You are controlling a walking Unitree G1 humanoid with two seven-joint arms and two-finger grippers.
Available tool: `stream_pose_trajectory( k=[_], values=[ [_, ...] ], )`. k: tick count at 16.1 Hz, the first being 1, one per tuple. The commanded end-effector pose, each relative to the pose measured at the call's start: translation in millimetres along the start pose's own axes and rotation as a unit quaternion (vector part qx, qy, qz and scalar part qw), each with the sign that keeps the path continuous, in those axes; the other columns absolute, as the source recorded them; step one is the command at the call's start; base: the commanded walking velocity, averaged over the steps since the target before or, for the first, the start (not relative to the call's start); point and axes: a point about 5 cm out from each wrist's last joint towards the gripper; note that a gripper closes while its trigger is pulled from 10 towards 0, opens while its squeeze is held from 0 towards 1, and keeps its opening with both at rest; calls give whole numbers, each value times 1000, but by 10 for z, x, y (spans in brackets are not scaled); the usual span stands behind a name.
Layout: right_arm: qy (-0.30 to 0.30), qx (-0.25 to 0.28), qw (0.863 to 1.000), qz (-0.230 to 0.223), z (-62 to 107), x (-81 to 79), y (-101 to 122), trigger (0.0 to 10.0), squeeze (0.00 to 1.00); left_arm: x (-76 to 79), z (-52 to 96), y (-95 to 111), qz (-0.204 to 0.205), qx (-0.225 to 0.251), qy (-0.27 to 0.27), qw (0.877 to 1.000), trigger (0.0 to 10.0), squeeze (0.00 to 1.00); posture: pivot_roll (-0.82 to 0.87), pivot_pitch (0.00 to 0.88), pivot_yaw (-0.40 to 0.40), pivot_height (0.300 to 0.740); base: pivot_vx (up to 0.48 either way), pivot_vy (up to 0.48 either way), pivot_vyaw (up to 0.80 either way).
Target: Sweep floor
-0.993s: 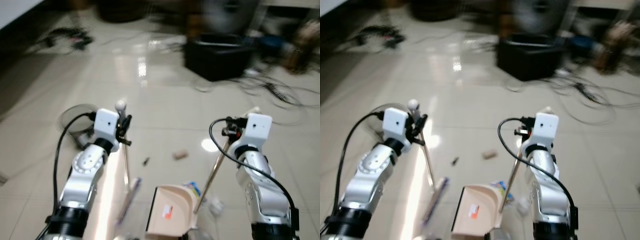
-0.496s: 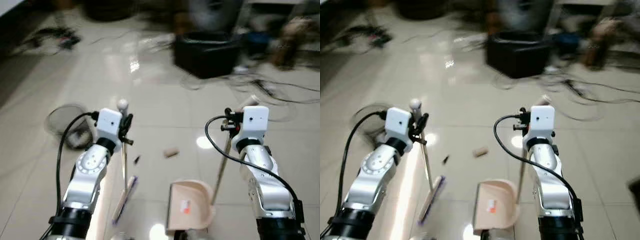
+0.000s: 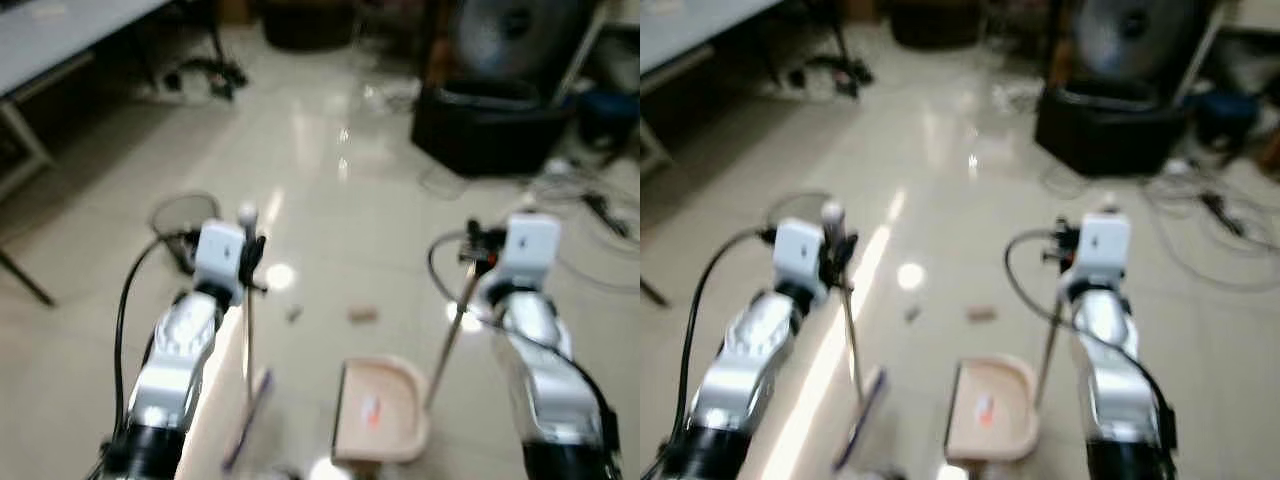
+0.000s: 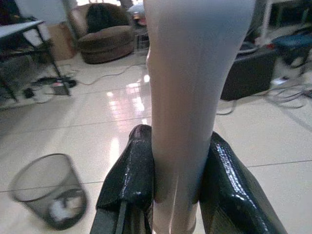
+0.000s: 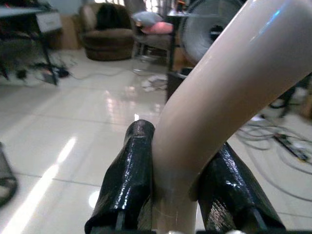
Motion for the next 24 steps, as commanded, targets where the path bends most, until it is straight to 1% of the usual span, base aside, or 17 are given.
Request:
stream_pose_trajectory(
  k=[1, 4, 5, 6, 7, 10, 11, 14, 16, 21, 22, 24],
  values=[
    [2, 24, 1000, -4, -31, -32, 103, 10000, 0, -32, -13, 84, -12, 14, 1, 1000, 10000, 0, 13, 69, 33, 740, 0, -349, 0],
    [13, 33, 999, 7, -53, -63, 146, 10000, 0, -60, -36, 124, -13, 17, 9, 1000, 10000, 0, 19, 82, 37, 740, 0, -349, 0],
    [14, 31, 999, 3, -48, -66, 144, 10000, 0, -65, -32, 125, -17, 16, 9, 1000, 10000, 0, 20, 84, 38, 740, 0, -352, 569],
    [14, 32, 999, 13, -44, -68, 148, 10000, 0, -71, -34, 133, -18, 16, 8, 1000, 10000, 0, 25, 89, 38, 740, 0, -349, 800],
    [14, 34, 999, 16, -57, -67, 157, 10000, 0, -82, -48, 152, -19, 18, 10, 1000, 10000, 0, 27, 103, 39, 740, 0, -352, 800],
    [20, 45, 999, 20, -93, -71, 204, 10000, 0, -100, -81, 202, -22, 22, 8, 999, 10000, 0, 38, 109, 52, 740, 0, -349, 800],
    [23, 44, 999, 22, -86, -73, 175, 10000, 0, -91, -77, 189, -23, 19, 6, 1000, 10000, 0, 36, 105, 50, 740, 0, -352, 800],
    [27, 52, 998, 22, -86, -73, 198, 10000, 0, -93, -81, 173, -17, 20, 16, 1000, 10000, 0, 26, 95, 47, 740, 0, -349, 800],
    [26, 65, 997, 27, -118, -60, 255, 10000, 0, -69, -129, 186, -14, 25, 17, 999, 10000, 0, 17, 96, 55, 740, 0, -349, 800],
    [17, 66, 997, 27, -88, -30, 215, 10000, 0, -69, -150, 216, -16, 28, 15, 999, 10000, 0, 21, 109, 66, 740, 0, -351, 800],
    [16, 66, 997, 26, -85, -32, 210, 10000, 0, -83, -150, 216, -16, 29, 17, 999, 10000, 0, 22, 100, 66, 740, 0, -352, 800],
    [20, 72, 997, 24, -112, -42, 234, 10000, 0, -99, -174, 234, -18, 31, 23, 999, 10000, 0, 27, 104, 66, 740, 0, -347, 800]
  ],
)
Point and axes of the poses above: a point about 5 cm out from each wrist's last joint towards the gripper, its own z axis pointing back from the gripper into the wrist, its own y axis along the axis of the wrist's last joint, x = y × z, and after that the axes turned 12 degrees about z, right-handed
